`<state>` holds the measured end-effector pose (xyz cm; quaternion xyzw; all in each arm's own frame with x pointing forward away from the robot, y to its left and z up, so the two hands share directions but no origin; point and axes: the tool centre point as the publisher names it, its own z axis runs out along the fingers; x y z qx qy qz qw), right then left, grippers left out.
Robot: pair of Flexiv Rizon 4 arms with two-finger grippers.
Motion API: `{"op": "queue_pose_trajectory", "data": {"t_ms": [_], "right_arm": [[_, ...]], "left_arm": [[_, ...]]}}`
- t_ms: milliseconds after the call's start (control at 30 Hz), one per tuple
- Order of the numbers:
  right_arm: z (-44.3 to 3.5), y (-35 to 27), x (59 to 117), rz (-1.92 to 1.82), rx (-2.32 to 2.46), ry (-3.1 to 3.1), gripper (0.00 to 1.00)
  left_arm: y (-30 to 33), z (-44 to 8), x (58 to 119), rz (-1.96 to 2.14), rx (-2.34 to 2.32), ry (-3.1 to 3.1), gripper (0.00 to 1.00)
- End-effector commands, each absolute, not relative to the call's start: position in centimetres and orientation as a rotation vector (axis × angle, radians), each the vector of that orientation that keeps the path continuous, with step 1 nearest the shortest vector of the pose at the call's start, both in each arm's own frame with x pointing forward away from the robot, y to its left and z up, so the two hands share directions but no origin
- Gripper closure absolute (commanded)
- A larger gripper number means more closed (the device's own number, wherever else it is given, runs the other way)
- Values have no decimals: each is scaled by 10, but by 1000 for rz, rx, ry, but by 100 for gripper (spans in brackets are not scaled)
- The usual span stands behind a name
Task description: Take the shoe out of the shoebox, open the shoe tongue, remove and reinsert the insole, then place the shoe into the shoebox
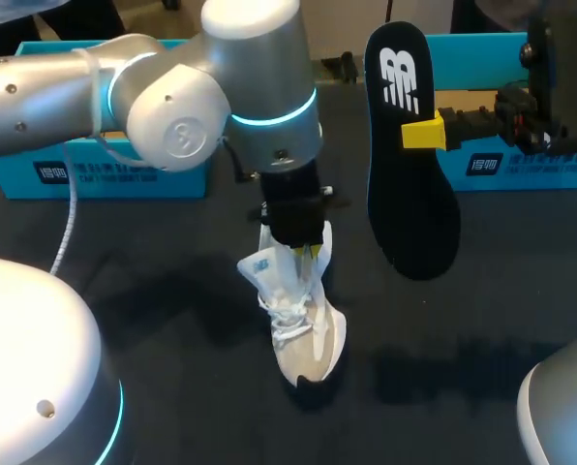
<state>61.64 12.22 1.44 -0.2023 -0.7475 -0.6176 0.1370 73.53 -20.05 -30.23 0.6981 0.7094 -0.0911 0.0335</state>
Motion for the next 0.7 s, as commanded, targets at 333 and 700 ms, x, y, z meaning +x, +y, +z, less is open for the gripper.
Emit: {"op": "queue_pose_trajectory", "data": {"t_ms": [333,700], "right_arm": [[14,125,619,-1784,-582,-2164,100],[14,125,619,-1784,-582,-2164,100]], "left_arm": [[-207,-335,725,-228,2251,2152,100],[-220,-358,725,-225,2256,2151,100]]}}
